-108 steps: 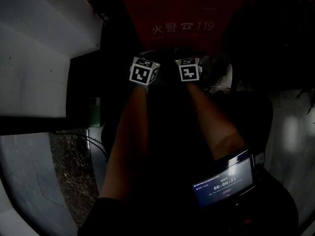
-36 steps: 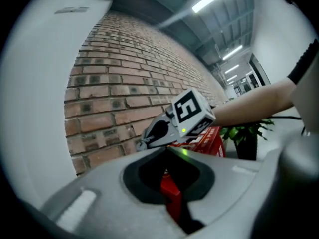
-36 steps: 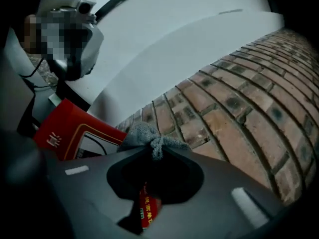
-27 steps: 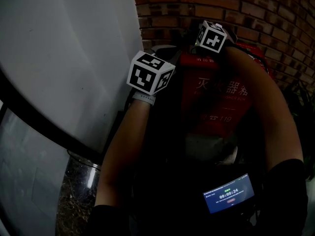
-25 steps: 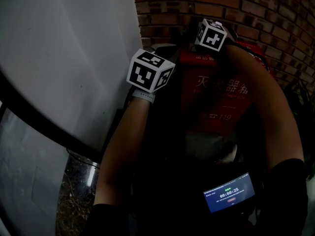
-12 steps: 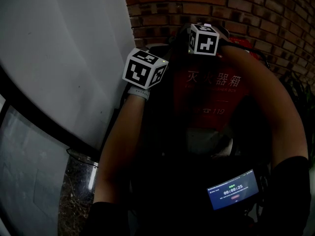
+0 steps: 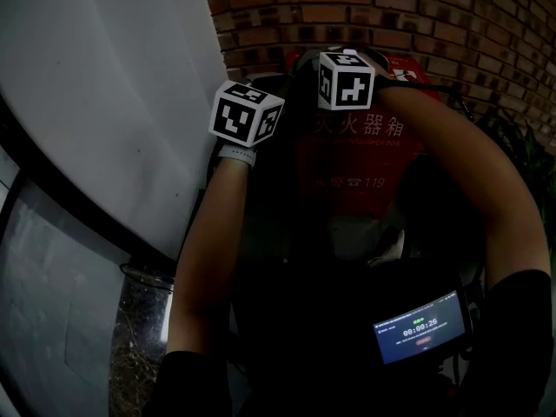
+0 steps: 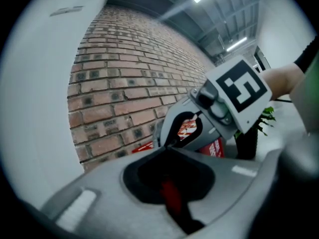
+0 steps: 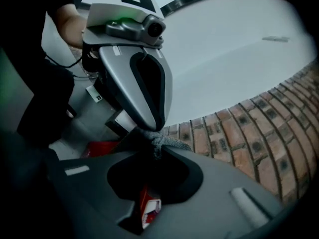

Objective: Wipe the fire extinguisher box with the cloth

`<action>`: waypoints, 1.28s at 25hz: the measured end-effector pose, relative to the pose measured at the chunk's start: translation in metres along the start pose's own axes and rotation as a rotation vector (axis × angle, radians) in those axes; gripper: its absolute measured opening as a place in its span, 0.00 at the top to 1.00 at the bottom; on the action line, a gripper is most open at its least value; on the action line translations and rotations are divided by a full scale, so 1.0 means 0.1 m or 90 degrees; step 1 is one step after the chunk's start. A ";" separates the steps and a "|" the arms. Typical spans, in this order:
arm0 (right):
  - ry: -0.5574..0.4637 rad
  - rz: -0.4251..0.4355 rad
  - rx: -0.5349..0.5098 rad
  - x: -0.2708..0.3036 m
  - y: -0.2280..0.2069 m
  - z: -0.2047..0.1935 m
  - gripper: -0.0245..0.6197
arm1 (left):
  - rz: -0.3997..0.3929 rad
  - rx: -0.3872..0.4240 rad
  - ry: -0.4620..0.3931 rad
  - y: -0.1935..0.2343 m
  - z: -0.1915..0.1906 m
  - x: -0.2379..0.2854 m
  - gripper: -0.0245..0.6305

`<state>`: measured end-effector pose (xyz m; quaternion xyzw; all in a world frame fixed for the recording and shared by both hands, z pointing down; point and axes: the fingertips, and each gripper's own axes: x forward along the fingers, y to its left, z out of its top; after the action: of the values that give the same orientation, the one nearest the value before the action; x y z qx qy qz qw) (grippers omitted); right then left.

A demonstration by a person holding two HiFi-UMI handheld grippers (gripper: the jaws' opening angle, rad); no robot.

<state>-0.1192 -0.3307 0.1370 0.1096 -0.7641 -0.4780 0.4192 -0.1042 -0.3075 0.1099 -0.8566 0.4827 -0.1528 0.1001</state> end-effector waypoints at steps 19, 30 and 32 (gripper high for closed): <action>0.207 -0.103 0.015 0.44 -0.82 -1.52 0.92 | -0.026 -0.003 -0.011 0.01 0.01 0.31 0.96; 0.146 -0.070 0.008 0.46 -0.58 -1.23 0.92 | -0.027 -0.002 0.001 -0.03 -0.11 0.39 0.96; 0.135 -0.066 -0.013 0.38 -0.48 -1.12 0.92 | -0.028 -0.003 0.002 -0.08 -0.10 0.40 0.96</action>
<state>-0.0703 -0.4489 0.1399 0.1944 -0.7036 -0.4926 0.4737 -0.0822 -0.3375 0.1284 -0.8671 0.4640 -0.1553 0.0939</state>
